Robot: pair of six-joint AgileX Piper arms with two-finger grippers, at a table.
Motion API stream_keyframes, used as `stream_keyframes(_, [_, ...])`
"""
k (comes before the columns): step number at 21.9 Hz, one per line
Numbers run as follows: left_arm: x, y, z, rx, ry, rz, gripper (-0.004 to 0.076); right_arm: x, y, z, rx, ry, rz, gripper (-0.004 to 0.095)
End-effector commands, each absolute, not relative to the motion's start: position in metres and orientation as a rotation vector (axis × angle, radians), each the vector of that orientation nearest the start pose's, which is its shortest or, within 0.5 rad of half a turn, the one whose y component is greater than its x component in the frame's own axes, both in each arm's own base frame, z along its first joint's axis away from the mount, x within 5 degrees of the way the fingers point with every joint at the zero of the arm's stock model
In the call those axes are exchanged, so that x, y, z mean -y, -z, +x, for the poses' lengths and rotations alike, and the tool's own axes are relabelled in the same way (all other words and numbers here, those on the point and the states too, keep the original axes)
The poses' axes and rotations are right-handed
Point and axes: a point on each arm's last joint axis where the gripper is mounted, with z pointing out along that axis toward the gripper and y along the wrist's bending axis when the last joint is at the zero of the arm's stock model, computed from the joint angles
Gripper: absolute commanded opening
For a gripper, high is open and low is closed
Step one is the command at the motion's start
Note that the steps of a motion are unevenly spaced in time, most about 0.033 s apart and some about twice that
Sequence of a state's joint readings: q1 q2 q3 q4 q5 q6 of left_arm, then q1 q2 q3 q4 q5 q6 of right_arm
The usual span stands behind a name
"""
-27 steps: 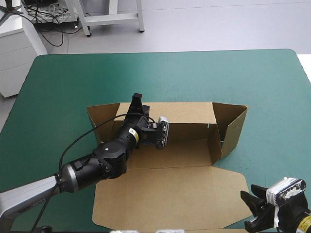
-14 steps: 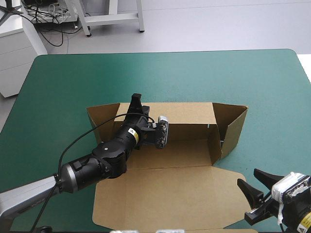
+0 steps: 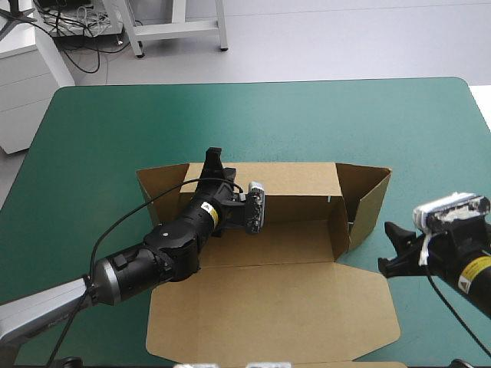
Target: Fold the box
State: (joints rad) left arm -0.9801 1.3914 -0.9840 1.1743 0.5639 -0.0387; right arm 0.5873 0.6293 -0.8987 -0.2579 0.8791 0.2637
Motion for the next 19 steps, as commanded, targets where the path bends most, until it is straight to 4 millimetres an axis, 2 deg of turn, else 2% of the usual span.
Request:
stream_keyframes(1, [0.224,-0.314,0.200,-1.377,-0.533,1.583,-0.0010,-0.048,-0.422,0.112,-1.961,-0.178,-0.365,0.0469])
stream_keyframes(2, [0.224,-0.314,0.200,-1.372,-0.537,1.589,-0.0010,-0.052,-0.434,0.122,-1.973,-0.142,-0.361,0.0469])
stream_keyframes(5, [0.224,-0.314,0.200,-1.371,-0.536,1.589,-0.0010,-0.064,-0.455,0.151,-2.005,-0.029,-0.364,0.0468])
stream_keyframes(8, [0.224,-0.314,0.200,-1.371,-0.536,1.589,-0.0010,-0.075,-0.468,0.174,-2.018,0.022,-0.377,0.0467])
stream_keyframes(9, [0.224,-0.314,0.200,-1.371,-0.536,1.589,-0.0010,-0.079,-0.472,0.189,-2.028,0.034,-0.379,0.0467])
stream_keyframes(12, [0.224,-0.314,0.200,-1.372,-0.537,1.589,-0.0010,-0.081,-0.471,0.222,-2.091,0.024,-0.388,0.0467])
stream_keyframes(13, [0.224,-0.314,0.200,-1.372,-0.537,1.589,-0.0010,-0.079,-0.468,0.239,-2.124,0.007,-0.405,0.0467])
stream_keyframes(19, [0.224,-0.314,0.200,-1.368,-0.532,1.589,-0.0010,-0.076,-0.444,0.284,-2.227,-0.038,-0.458,0.0466])
